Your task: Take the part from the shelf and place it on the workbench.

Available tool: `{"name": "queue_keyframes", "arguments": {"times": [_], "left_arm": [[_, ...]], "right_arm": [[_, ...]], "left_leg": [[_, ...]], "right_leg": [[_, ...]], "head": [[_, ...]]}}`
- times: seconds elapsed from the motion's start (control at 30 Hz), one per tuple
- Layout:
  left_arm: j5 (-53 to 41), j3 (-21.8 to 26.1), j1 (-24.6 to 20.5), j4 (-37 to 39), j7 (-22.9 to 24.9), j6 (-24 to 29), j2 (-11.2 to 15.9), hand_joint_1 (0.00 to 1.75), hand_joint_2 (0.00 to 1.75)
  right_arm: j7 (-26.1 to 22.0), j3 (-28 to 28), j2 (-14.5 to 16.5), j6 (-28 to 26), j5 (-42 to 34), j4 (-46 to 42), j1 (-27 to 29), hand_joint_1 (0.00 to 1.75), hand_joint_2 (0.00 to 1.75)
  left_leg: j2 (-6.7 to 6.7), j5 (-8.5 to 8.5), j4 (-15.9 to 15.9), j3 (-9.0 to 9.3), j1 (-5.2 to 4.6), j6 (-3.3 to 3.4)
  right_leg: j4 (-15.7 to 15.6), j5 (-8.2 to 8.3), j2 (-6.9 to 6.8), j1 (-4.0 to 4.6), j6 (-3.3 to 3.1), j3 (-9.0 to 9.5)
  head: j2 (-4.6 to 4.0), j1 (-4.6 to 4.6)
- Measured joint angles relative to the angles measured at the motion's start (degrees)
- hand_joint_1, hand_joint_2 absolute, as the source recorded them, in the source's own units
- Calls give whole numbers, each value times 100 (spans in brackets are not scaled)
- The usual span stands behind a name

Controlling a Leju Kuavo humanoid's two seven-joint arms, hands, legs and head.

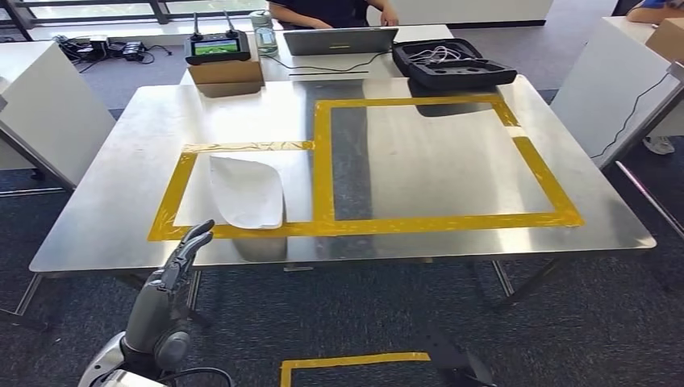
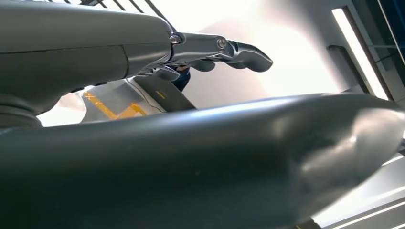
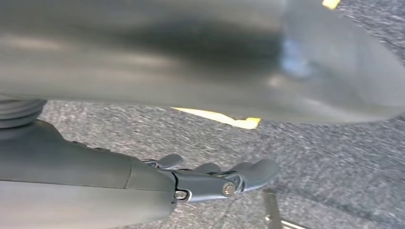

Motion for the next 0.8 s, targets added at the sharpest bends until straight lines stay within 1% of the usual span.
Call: {"name": "queue_keyframes", "arguments": {"times": [0.03, 0.07, 0.1, 0.13, 0.17, 0.2, 0.23, 0.3, 0.33, 0.37, 0.4, 0.43, 0.47, 0.5, 0.53, 0.57, 0.6, 0.63, 0.67, 0.7, 0.73, 0.77, 0.8], "left_arm": [[-2, 0, 0, 4, 1, 0, 1, 0, 0], [-4, 0, -2, 7, 1, 0, 1, 0, 0], [-8, 0, -7, 7, 2, 0, 1, 0, 0], [-10, 0, -17, 7, 2, 0, 1, 0, 0], [-13, -1, -27, 8, 2, 1, 1, 0, 0], [-16, -1, -35, 9, 2, 1, 1, 0, 0], [-20, -1, -43, 13, 3, 2, 1, 0, 0], [-27, -1, -50, 22, 10, 2, 0, 0, 0], [-30, -1, -58, 27, 14, 2, -1, 0, 0], [-31, -2, -66, 28, 17, 2, -3, 0, 0], [-32, -2, -73, 31, 17, 2, -6, 0, 0], [-32, -2, -78, 37, 17, 2, -8, 0, 0], [-32, -2, -80, 45, 17, 2, -10, 0, 0], [-31, -2, -80, 57, 17, 2, -10, 0, 0], [-26, -2, -79, 69, 17, 2, -10, 0, 0], [-16, -2, -79, 80, 18, 2, -10, 0, 0], [-3, -2, -79, 86, 19, 2, -10, 0, 0], [13, -2, -79, 89, 19, 2, -10, 0, 0], [28, -3, -79, 89, 19, 3, -10, 0, 0], [40, -5, -79, 90, 20, 5, -9, 0, 0], [51, -11, -78, 90, 21, 12, -8, 0, 0], [63, -20, -74, 90, 24, 24, -5, 0, 0], [75, -28, -69, 89, 28, 38, -1, 0, 0]], "right_arm": [[0, 0, 1, 0, 0, 0, 1, 0, 0], [0, 0, 1, -1, 0, 0, 1, 0, 0], [0, 0, 1, -1, -1, 0, 0, 0, 0], [0, 0, 2, -2, -1, 0, -2, 0, 0], [0, 0, 2, -2, -1, 0, -5, 0, 0], [-1, 0, 3, -2, -1, 0, -8, 0, 0], [-1, 0, 3, -2, 0, 0, -13, 0, 0], [-1, 0, 3, -2, 0, 0, -19, 0, 0], [-1, 0, 3, -2, 1, 0, -19, 0, 0], [-1, 1, 4, -1, 2, 0, -20, 0, 0], [1, 1, 6, 3, 5, 0, -22, 0, 0], [2, 2, 8, 9, 10, 0, -24, 0, 0], [4, 2, 9, 19, 19, 0, -25, 0, 0], [6, 2, 9, 35, 30, 0, -25, 0, 0], [7, 2, 10, 50, 40, 0, -24, 0, 0], [8, 3, 10, 69, 51, 0, -23, 0, 0], [6, 4, 11, 85, 60, 0, -23, 0, 0], [3, 5, 11, 95, 69, 0, -26, 0, 0], [1, 8, 11, 103, 81, 0, -31, 0, 0], [-2, 11, 13, 107, 94, 0, -35, 0, 0], [-1, 16, 14, 112, 108, 0, -39, 0, 0], [3, 22, 16, 121, 125, 0, -40, 0, 0], [8, 30, 18, 133, 139, 0, -38, 0, 0]], "left_leg": [[1, -27, 118, 10, 4, -7], [1, 54, 7, 135, 9, -7], [2, 202, -305, 361, 13, 0], [3, 328, -736, 637, 16, 15], [-1, 426, -1104, 869, 7, 40], [-5, 475, -1358, 1014, -2, 70], [-11, 479, -1480, 1068, -15, 106], [-15, 520, -1505, 1030, -27, 193], [-11, 546, -1520, 1007, -24, 241], [-5, 584, -1534, 978, -19, 290], [1, 625, -1546, 941, -11, 332], [6, 661, -1545, 893, -15, 359], [8, 697, -1542, 840, -22, 377], [10, 733, -1537, 787, -30, 385], [11, 765, -1531, 737, -37, 387], [11, 794, -1523, 694, -42, 383], [10, 818, -1514, 659, -44, 376], [9, 839, -1503, 633, -46, 364], [7, 859, -1492, 611, -51, 343], [7, 881, -1486, 599, -54, 315], [6, 903, -1481, 588, -55, 281], [6, 930, -1487, 580, -55, 243], [6, 958, -1495, 575, -56, 204]], "right_leg": [[4, 29, -2, 0, 8, -40], [8, 56, -3, 0, 20, -75], [16, 78, -3, -1, 35, -103], [26, 97, -3, -3, 55, -125], [34, 115, -2, 1, 80, -142], [41, 134, -1, 5, 110, -153], [42, 157, 0, 10, 145, -162], [30, 202, 2, 6, 226, -174], [52, 181, 4, -1, 262, -195], [145, 86, 5, -8, 291, -241], [357, -93, 6, -12, 313, -331], [684, -331, 7, -13, 329, -460], [1071, -565, 7, -11, 341, -603], [1408, -729, 7, -10, 348, -714], [1586, -784, 7, -8, 348, -741], [1547, -728, 7, -6, 340, -660], [1280, -591, 7, -3, 324, -459], [860, -438, 7, 4, 298, -176], [456, -328, 7, 21, 270, 84], [155, -250, 9, 41, 242, 264], [-16, -230, 10, 61, 211, 352], [-49, -224, 12, 79, 184, 346], [-66, -194, 13, 75, 148, 322]], "head": [[-1, 0], [0, 0], [0, -1], [0, 0], [0, 1], [-1, 1], [-1, 3], [-1, 2], [-1, 5], [-1, 8], [-1, 11], [-1, 16], [-1, 17], [-1, 17], [-1, 18], [0, 17], [0, 17], [0, 18], [1, 17], [0, 19], [0, 20], [-1, 19], [-1, 19]]}}
